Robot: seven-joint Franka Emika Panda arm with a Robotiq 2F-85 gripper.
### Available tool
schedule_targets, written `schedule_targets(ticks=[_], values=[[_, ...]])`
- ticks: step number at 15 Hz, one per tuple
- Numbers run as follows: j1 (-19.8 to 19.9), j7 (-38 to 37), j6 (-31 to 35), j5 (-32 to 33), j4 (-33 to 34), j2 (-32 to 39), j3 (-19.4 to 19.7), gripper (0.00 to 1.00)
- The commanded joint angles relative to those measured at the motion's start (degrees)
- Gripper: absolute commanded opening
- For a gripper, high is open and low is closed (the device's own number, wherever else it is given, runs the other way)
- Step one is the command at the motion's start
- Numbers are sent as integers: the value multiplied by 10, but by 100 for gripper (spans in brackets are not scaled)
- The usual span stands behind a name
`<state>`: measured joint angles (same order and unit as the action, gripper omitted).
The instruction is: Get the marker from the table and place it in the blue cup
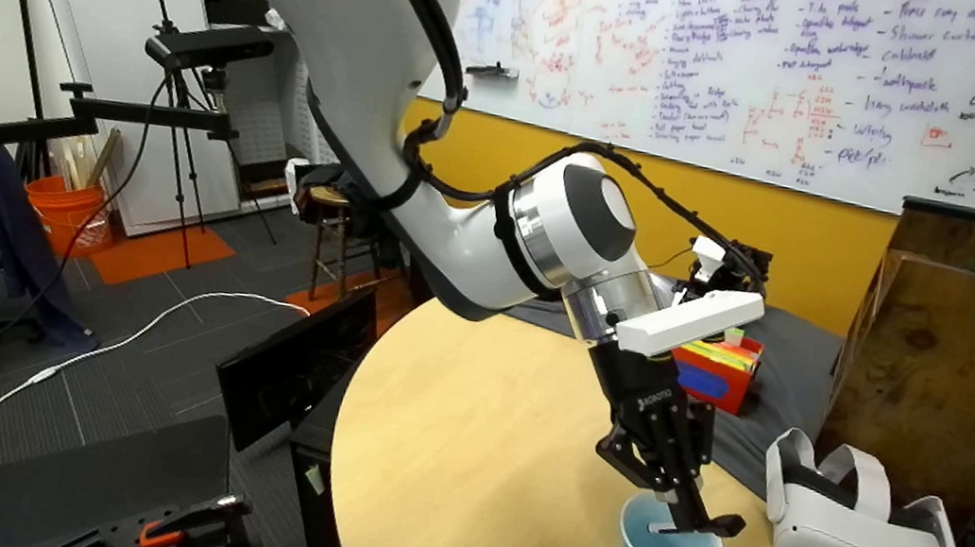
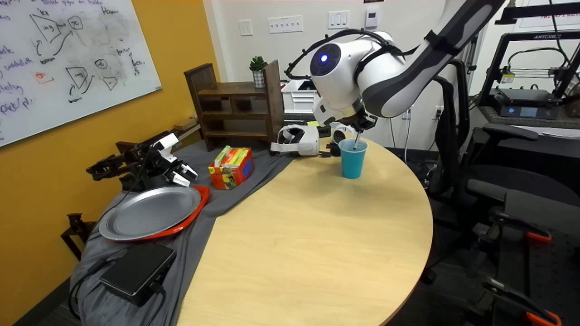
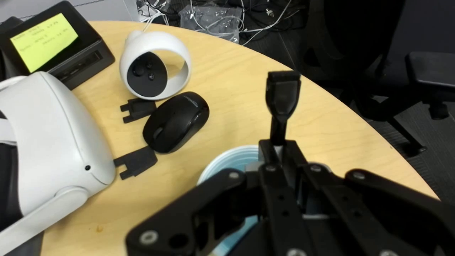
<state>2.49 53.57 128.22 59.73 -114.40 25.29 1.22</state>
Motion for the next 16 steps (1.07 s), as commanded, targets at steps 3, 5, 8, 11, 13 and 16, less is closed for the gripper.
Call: schedule_targets(ticks=[3, 5, 8, 11, 13, 16], values=[[-2, -16, -4, 12, 17, 20, -3, 3], [-2, -16, -5, 12, 19, 24, -3, 3], [-3, -18, -5, 13, 21, 31, -2, 3], [-3, -20, -6, 14, 23, 35, -2, 3], [-3, -19, -8, 14, 24, 38, -2, 3], [-4, -20, -8, 14, 23, 40, -2, 44]])
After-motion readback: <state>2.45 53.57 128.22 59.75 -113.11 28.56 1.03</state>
